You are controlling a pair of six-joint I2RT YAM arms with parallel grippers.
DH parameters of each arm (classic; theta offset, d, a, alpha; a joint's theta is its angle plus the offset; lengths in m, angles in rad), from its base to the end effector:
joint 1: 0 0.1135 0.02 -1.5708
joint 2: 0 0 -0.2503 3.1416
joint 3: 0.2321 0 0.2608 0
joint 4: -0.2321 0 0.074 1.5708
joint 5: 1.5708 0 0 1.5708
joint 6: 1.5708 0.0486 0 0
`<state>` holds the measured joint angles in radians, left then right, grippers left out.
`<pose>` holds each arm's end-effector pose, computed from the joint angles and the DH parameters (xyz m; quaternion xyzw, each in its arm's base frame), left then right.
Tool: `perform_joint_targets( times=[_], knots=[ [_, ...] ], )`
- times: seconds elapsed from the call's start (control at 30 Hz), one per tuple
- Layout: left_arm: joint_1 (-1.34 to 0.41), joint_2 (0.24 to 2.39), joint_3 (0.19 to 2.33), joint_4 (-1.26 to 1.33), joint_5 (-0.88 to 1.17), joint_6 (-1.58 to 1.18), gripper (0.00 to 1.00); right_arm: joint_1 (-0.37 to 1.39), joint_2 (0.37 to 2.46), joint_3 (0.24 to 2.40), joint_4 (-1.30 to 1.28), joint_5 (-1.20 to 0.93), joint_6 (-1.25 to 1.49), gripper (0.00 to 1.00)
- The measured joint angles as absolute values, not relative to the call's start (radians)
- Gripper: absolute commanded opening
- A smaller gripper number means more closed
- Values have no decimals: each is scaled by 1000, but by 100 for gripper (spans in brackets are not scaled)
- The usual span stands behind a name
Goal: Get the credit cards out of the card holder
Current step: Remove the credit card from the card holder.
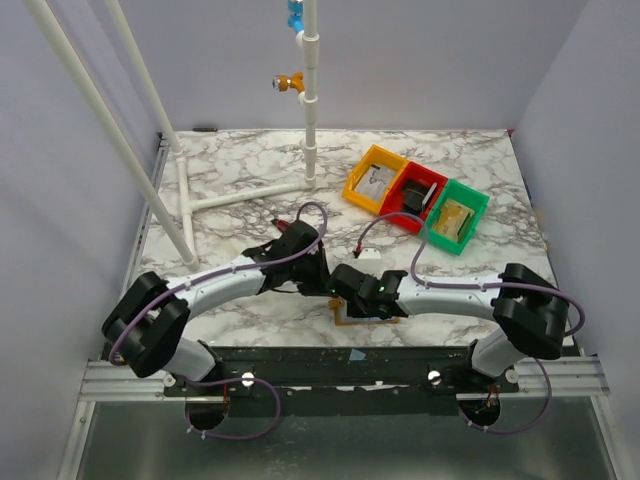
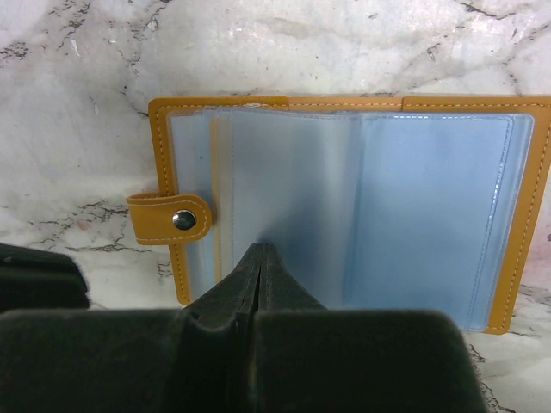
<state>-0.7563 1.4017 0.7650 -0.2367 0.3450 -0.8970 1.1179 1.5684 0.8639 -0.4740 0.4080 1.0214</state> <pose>0.2029 -0.2141 0.1658 -0.0066 0.9277 -0.3569 0.1093 0.1473 0.2586 0.1355 -0.0069 0.9613 0.0719 0.2660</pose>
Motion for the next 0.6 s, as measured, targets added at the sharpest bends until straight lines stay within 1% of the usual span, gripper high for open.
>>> perform_joint_targets(
  times=[0.17,0.4,0.6],
  knots=[
    [-776,1501,810,-196,360,-908,0,1114,1547,846,-480,408,1024,1],
    [-783,1618,812,-179,364,-924,0,1104,1529,832,-488,408,1026,1],
    [-784,1663,828,-188,363,-933,0,1093,1524,829,-489,408,1028,1]
  ],
)
